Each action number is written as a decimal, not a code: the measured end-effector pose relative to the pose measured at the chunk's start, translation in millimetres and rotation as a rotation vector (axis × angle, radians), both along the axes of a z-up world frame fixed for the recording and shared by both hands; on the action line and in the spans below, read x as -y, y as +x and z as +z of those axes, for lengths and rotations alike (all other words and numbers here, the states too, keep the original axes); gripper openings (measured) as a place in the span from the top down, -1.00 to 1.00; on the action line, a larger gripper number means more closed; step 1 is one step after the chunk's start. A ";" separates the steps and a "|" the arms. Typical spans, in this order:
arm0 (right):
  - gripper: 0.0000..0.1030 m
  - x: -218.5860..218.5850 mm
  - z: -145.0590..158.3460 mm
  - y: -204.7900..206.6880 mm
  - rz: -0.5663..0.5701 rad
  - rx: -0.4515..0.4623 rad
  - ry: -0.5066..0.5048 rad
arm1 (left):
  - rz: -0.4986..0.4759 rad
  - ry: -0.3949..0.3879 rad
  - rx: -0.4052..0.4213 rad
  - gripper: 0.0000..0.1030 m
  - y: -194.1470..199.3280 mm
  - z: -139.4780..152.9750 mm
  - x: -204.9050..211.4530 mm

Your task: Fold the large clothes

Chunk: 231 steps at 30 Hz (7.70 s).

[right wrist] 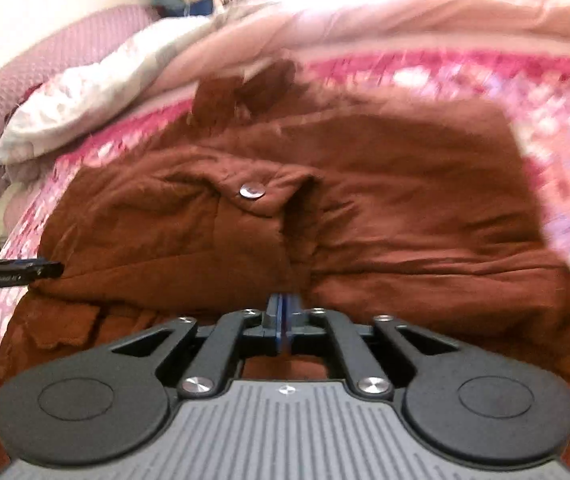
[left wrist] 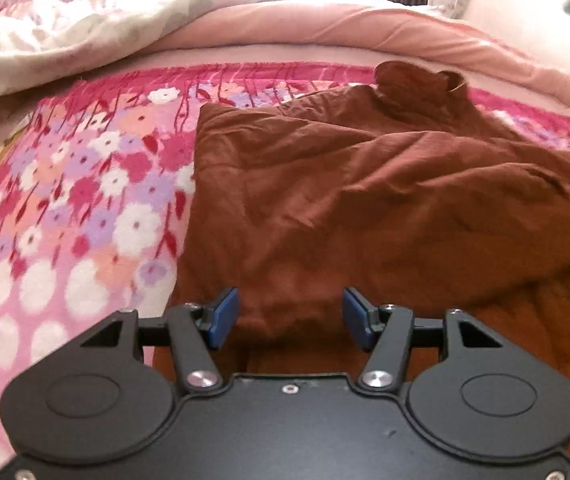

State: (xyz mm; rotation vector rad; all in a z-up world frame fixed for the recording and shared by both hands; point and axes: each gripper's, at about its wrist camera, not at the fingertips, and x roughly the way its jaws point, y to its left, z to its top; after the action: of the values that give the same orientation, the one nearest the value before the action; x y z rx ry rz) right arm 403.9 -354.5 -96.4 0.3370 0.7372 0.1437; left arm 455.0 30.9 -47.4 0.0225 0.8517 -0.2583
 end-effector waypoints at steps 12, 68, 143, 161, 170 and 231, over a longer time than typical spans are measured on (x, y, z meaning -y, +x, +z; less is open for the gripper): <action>-0.10 50.6 7.0 -164.8 -0.116 0.064 -0.084 | 0.100 -0.084 -0.050 -0.20 -146.1 -6.1 -88.8; 0.84 79.4 7.1 -210.4 -0.173 0.154 0.149 | 0.010 -0.436 -0.119 0.76 -129.4 37.9 -105.5; 0.09 32.8 22.7 155.2 0.065 0.040 0.100 | -0.074 -0.250 -0.201 0.04 164.3 7.0 91.3; 1.00 111.7 -3.9 162.9 -0.294 -0.006 -0.178 | 0.087 -0.212 -0.131 0.07 185.4 10.8 33.2; 0.72 20.1 32.0 72.2 -0.050 0.193 -0.013 | -0.006 -0.223 -0.007 0.02 80.6 50.8 58.4; 0.06 94.2 -42.8 -85.2 -0.483 0.228 0.481 | -0.139 -0.264 0.070 -0.13 -8.1 28.6 104.5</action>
State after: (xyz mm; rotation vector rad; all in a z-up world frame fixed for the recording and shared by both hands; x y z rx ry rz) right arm 318.7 -448.7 -139.2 0.9307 0.3716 -0.1015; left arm 446.9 -73.6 -18.8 -0.1550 0.7424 -0.4964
